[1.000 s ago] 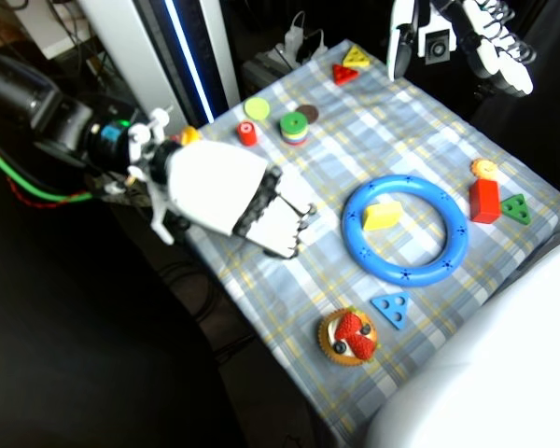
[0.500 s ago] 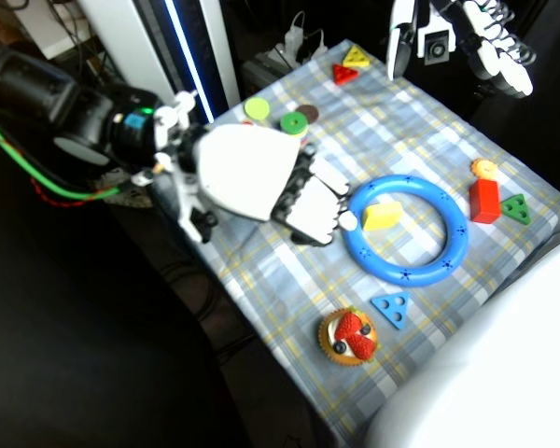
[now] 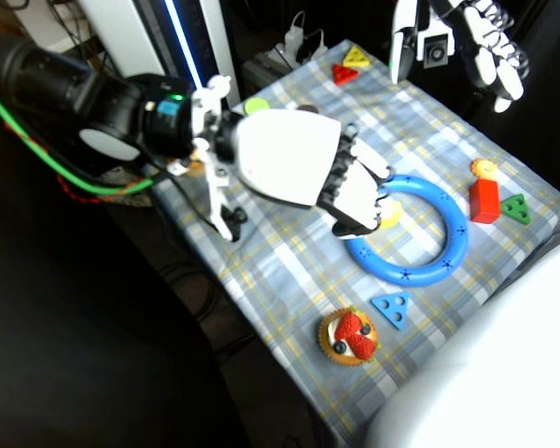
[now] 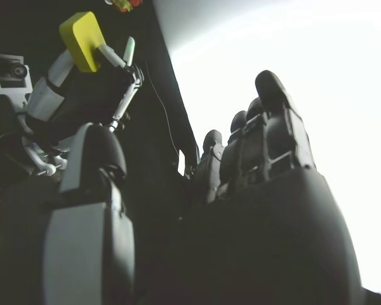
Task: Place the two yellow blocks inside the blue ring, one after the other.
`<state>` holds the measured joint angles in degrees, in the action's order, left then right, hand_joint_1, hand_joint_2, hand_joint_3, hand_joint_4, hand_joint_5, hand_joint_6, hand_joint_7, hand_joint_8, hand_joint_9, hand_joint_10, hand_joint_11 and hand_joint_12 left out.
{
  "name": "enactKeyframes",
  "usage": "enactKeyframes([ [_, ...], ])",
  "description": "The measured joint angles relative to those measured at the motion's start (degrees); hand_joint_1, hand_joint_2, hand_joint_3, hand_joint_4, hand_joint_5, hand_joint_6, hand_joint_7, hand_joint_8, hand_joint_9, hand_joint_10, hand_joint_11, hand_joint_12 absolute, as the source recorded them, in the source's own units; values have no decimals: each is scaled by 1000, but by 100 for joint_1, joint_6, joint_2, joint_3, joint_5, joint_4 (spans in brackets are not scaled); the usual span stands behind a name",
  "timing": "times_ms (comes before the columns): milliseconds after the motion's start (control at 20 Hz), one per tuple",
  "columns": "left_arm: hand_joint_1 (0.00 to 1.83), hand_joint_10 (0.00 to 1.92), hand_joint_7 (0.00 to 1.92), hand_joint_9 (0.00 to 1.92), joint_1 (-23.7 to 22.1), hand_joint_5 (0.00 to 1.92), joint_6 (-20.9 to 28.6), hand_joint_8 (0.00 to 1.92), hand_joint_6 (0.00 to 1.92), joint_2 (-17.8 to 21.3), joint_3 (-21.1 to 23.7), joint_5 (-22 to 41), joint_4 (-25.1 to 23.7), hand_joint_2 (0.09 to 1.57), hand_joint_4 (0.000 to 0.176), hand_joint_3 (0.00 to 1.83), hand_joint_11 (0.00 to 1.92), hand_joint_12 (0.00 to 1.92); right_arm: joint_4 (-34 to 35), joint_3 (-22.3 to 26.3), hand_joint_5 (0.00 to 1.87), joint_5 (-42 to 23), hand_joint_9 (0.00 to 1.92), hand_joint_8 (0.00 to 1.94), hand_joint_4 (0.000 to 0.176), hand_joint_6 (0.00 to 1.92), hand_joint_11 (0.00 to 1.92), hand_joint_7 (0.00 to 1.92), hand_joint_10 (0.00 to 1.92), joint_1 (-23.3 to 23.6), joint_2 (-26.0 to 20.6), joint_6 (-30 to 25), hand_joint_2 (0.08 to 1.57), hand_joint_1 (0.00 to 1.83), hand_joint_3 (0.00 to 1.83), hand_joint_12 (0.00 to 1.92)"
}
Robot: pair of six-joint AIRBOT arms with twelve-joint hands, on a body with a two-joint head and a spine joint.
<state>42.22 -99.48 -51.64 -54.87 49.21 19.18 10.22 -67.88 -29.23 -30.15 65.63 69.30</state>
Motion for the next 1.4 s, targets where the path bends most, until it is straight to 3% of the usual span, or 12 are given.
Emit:
enactKeyframes([
  [150,841,1,36,35,17,102,24,0,1,0,-7,-7,15,1385,122,3,0,480,-48,-90,673,105,806,1399,0,1264,721,840,1452,107,103,2,1234,1227,2,1756],
  [400,838,1,32,37,17,103,39,0,0,-7,-26,7,33,1379,130,0,0,578,-109,-201,670,168,802,1446,0,1258,690,845,1410,208,278,2,1242,1206,1,1776],
  [450,846,14,22,12,17,95,37,8,7,-13,-42,11,46,1374,136,0,0,403,-111,-238,668,173,729,1508,0,1253,605,809,1473,216,317,2,1254,1196,2,1847],
  [500,893,2,20,2,17,107,37,2,4,-17,-44,13,72,1368,114,0,0,313,-118,-269,658,212,690,1521,0,1280,562,790,1470,243,356,2,1262,1183,2,1843],
  [600,883,0,9,0,17,97,39,0,1,-35,-46,17,94,1371,123,0,0,252,-144,-313,648,251,669,1517,0,1311,539,778,1439,278,413,2,1269,1171,1,1816],
  [800,884,1,3,3,59,84,59,1,0,-35,-79,24,138,1378,119,1,0,167,-232,-431,683,310,666,1495,0,1300,531,760,1298,350,562,7,1263,1157,0,1736],
  [850,893,3,16,19,59,95,61,1,1,-35,-85,37,153,1374,116,0,0,318,-256,-474,678,304,674,1491,0,1303,534,765,1297,372,608,7,1263,1158,0,1733],
  [900,965,1,13,8,59,103,61,0,0,-35,-90,42,155,1372,87,0,0,160,-260,-527,698,345,743,1446,0,1244,639,816,1308,391,660,9,1243,1186,0,1731],
  [1050,978,2,17,7,59,102,68,4,8,-42,-90,52,129,1369,73,0,0,0,-299,-566,731,466,800,1395,0,1169,655,864,1291,393,704,7,1219,1211,0,1732],
  [1150,899,0,1,0,59,74,76,0,2,-42,-90,55,136,1391,104,8,0,0,-302,-586,729,535,799,1433,0,1145,659,861,1403,393,728,9,1221,1218,0,1813],
  [1250,893,2,2,5,59,77,79,1,3,-42,-90,52,131,1393,99,6,0,0,-341,-597,715,573,794,1481,0,1155,721,839,1513,393,752,7,1232,1214,1,1878],
  [1400,815,1,0,5,59,67,105,0,1,-42,-96,57,129,1405,121,8,0,0,-365,-669,696,688,741,1548,0,1170,697,804,1634,393,835,7,1249,1206,0,1921],
])
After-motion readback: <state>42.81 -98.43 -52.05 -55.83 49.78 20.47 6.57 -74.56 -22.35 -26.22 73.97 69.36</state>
